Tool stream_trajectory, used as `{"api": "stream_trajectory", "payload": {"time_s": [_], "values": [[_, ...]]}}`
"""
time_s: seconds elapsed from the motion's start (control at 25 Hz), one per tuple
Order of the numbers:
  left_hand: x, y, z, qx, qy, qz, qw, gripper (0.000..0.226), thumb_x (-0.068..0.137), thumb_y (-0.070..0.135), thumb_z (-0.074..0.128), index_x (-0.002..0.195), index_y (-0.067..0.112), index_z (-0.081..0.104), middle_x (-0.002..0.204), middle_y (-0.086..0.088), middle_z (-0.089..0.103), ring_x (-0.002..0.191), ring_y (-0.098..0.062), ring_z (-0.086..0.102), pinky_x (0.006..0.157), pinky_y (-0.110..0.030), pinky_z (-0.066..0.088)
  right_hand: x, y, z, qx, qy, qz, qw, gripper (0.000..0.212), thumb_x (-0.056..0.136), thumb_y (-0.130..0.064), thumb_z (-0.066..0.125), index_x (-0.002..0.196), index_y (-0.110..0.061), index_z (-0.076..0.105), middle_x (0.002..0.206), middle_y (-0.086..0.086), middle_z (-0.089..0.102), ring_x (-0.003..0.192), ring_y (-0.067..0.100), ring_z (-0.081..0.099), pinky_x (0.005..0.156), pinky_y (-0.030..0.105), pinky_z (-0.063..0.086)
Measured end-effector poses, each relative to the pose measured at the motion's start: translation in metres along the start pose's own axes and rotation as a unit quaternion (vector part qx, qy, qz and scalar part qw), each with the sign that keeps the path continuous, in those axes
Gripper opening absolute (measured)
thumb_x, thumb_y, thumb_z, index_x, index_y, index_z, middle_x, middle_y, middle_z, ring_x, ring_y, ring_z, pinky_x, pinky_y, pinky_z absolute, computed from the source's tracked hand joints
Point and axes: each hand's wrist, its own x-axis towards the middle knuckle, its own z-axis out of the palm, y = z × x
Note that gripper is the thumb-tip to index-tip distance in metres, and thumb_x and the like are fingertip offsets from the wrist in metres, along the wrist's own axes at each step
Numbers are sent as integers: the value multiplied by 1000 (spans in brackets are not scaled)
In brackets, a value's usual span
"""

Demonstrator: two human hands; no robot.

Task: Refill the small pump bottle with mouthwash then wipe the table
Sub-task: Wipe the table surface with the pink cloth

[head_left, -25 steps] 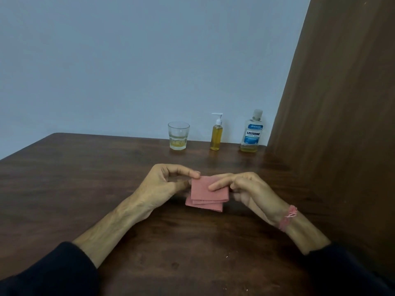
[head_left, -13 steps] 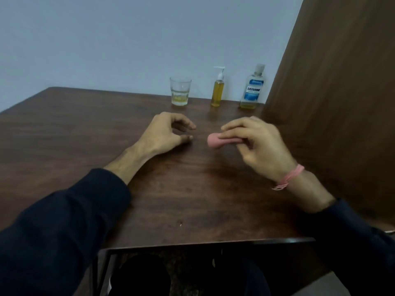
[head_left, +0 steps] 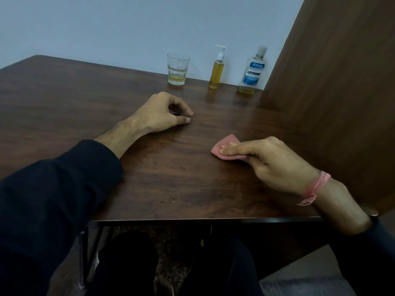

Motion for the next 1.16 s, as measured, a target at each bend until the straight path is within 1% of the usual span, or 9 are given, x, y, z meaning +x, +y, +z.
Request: {"api": "stream_trajectory", "payload": {"time_s": [0.16, 0.28, 0.32, 0.4, 0.56, 0.76, 0.88, 1.04, 1.16], "values": [[2, -3, 0, 0, -2, -1, 1000, 15, 96, 30, 91, 111, 32, 89, 105, 22, 83, 106, 8, 72, 104, -19, 53, -29, -6, 1, 12, 5, -19, 1000, 49, 105, -5, 66, 142, -36, 73, 146, -26, 67, 143, -10, 54, 124, 27, 46], [3, -3, 1, -3, -3, -7, 1000, 15, 97, 30, 91, 111, 32, 89, 105, 18, 83, 103, 6, 73, 100, -18, 53, -43, -10, 2, 5, 9, -29, 1000, 47, 100, -41, 73, 147, -37, 68, 147, -25, 67, 142, -4, 56, 120, 29, 49], [3, -4, 2, -3, -2, -8, 1000, 15, 97, 30, 91, 111, 32, 89, 105, 18, 84, 102, 7, 73, 99, -16, 52, -44, -11, 4, -1, 4, -27, 1000, 53, 98, -53, 70, 149, -38, 66, 148, -26, 65, 141, -1, 56, 117, 29, 50], [3, -3, 2, 0, -3, -9, 1000, 15, 97, 30, 91, 111, 32, 89, 104, 19, 84, 99, 9, 72, 96, -13, 51, -41, -14, 7, 0, 3, -20, 1000, 61, 97, -63, 62, 152, -37, 63, 151, -26, 59, 138, 3, 54, 115, 31, 51], [1, -3, 1, 2, -4, -11, 1000, 15, 97, 31, 91, 111, 33, 89, 105, 19, 83, 96, 9, 72, 102, -19, 53, -47, -23, 20, -13, 36, -28, 999, 59, 101, -59, 52, 152, -33, 64, 156, -25, 58, 142, 3, 51, 113, 31, 53], [0, -1, 2, 2, 2, -16, 1000, 15, 96, 33, 91, 111, 33, 89, 107, 18, 84, 105, 5, 74, 108, -23, 54, -73, -12, 11, 35, 25, -21, 999, 49, 98, -38, 70, 147, -38, 68, 146, -32, 64, 140, 1, 55, 112, 21, 50], [0, 0, 2, 4, 1, -15, 1000, 14, 97, 32, 91, 111, 34, 89, 106, 19, 83, 102, 8, 73, 109, -22, 54, -69, -7, 3, 45, 33, 2, 998, 51, 94, -39, 67, 145, -43, 67, 144, -37, 63, 140, -1, 54, 115, 22, 49], [1, -2, 2, 2, 3, -12, 1000, 14, 97, 32, 91, 110, 33, 89, 109, 17, 84, 106, 4, 75, 111, -25, 56, -79, -17, 17, 55, 32, -48, 997, 58, 87, -40, 65, 144, -38, 70, 143, -33, 66, 133, 7, 59, 108, 17, 49], [1, -2, 3, 1, 3, -12, 1000, 14, 96, 33, 91, 110, 34, 89, 108, 19, 84, 102, 7, 74, 110, -25, 56, -81, 0, 5, 33, 55, -2, 998, 58, 86, -49, 63, 144, -44, 68, 142, -37, 65, 128, 6, 60, 108, 26, 53]]}}
